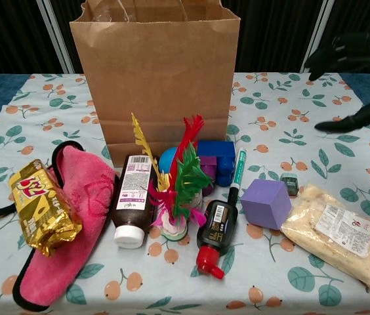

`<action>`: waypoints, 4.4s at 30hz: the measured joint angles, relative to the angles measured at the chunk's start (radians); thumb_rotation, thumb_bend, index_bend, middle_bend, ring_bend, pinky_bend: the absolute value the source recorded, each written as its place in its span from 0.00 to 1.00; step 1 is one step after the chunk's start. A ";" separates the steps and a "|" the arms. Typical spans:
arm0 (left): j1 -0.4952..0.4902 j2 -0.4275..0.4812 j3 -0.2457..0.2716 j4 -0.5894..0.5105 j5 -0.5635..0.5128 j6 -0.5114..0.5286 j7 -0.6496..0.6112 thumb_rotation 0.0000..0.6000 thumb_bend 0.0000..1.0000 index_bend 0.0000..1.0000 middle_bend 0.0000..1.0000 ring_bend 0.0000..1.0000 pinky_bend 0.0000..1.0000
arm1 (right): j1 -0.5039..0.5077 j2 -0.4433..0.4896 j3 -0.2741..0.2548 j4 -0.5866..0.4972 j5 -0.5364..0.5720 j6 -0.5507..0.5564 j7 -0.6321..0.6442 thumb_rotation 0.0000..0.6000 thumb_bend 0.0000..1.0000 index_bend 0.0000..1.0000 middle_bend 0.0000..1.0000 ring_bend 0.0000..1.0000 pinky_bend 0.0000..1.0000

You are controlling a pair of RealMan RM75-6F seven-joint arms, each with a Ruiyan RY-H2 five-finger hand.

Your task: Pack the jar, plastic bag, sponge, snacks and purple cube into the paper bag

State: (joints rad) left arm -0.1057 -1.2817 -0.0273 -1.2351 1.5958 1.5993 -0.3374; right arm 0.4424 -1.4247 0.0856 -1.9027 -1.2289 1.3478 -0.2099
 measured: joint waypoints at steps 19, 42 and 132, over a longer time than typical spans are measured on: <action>0.015 -0.010 -0.013 0.056 -0.032 0.004 -0.042 1.00 0.10 0.10 0.16 0.06 0.20 | -0.013 -0.178 -0.045 0.100 0.110 -0.128 -0.116 1.00 0.00 0.20 0.23 0.11 0.12; 0.020 -0.023 -0.018 0.104 -0.042 0.001 -0.082 1.00 0.10 0.10 0.16 0.06 0.20 | -0.036 -0.272 -0.045 0.180 0.143 -0.141 -0.186 1.00 0.00 0.20 0.28 0.16 0.16; -0.006 0.000 -0.019 0.033 -0.016 -0.008 -0.008 1.00 0.10 0.10 0.16 0.06 0.20 | -0.041 0.206 0.122 0.006 -0.148 0.194 -0.320 1.00 0.00 0.10 0.11 0.00 0.00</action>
State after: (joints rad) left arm -0.1120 -1.2819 -0.0463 -1.2021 1.5801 1.5913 -0.3454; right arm 0.4014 -1.2183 0.2074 -1.8964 -1.3773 1.5414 -0.5295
